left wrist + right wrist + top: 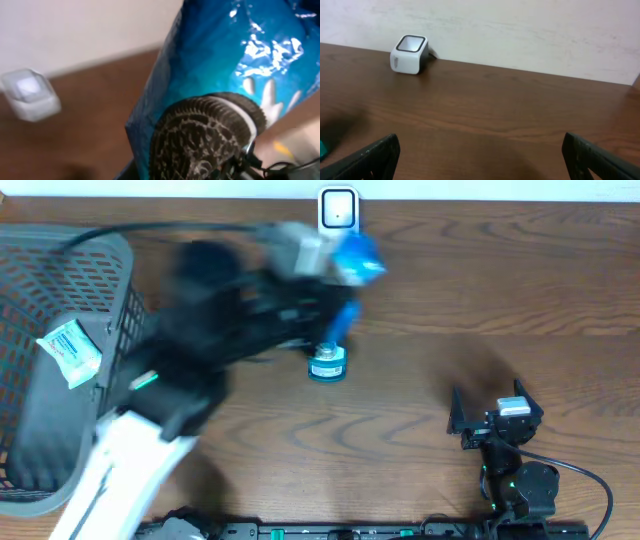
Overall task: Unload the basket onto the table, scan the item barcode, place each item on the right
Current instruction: 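Carry the Oreo pack past the scanner and place it right of the bottle, then reach the left gripper into the basket and grasp the mint-green wipes pack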
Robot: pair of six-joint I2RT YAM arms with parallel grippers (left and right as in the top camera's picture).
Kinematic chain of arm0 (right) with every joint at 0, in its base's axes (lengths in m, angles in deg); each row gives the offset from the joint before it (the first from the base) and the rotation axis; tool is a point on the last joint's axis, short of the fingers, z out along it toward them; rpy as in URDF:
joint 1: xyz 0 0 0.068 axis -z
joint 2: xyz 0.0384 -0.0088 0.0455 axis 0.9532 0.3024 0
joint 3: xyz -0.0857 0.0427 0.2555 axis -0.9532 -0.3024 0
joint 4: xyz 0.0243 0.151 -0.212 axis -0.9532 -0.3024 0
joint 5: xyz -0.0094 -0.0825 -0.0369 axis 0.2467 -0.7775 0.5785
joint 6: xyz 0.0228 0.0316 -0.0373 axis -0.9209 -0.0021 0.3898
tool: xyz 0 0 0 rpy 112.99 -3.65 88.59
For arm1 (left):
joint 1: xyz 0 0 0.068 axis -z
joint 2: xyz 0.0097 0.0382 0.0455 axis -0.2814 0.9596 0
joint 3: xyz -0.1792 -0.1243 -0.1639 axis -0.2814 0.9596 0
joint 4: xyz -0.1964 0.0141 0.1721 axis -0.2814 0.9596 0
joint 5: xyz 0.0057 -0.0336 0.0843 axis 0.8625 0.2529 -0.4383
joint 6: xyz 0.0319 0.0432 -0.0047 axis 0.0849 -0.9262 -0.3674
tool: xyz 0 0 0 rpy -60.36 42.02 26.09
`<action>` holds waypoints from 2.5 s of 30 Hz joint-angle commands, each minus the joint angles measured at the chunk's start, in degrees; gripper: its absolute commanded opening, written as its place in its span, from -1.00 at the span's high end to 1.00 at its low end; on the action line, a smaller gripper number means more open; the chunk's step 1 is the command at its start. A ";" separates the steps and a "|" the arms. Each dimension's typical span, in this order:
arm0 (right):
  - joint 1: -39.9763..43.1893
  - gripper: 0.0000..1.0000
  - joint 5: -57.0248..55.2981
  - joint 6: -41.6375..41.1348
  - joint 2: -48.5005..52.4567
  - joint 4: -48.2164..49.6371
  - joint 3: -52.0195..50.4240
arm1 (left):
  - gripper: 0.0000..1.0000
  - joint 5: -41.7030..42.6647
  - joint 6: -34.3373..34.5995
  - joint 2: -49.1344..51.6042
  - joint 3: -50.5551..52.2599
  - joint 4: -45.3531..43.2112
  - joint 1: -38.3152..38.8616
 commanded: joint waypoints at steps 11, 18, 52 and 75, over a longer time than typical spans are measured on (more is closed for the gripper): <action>-0.33 -0.98 -0.22 0.37 0.02 -0.24 -0.07 | 0.85 -22.10 32.39 34.12 0.26 -6.21 14.38; -0.33 -0.98 -0.22 0.37 0.02 -0.26 -0.09 | 0.85 -22.08 47.28 44.00 0.26 -6.38 14.67; -0.33 -0.99 -0.22 0.37 0.02 -0.24 -0.09 | -0.96 -29.79 10.10 9.16 -30.45 35.98 -12.31; -0.33 -0.98 -0.22 0.37 0.02 -0.26 -0.07 | -0.96 -29.53 4.63 21.33 -4.02 26.18 -67.65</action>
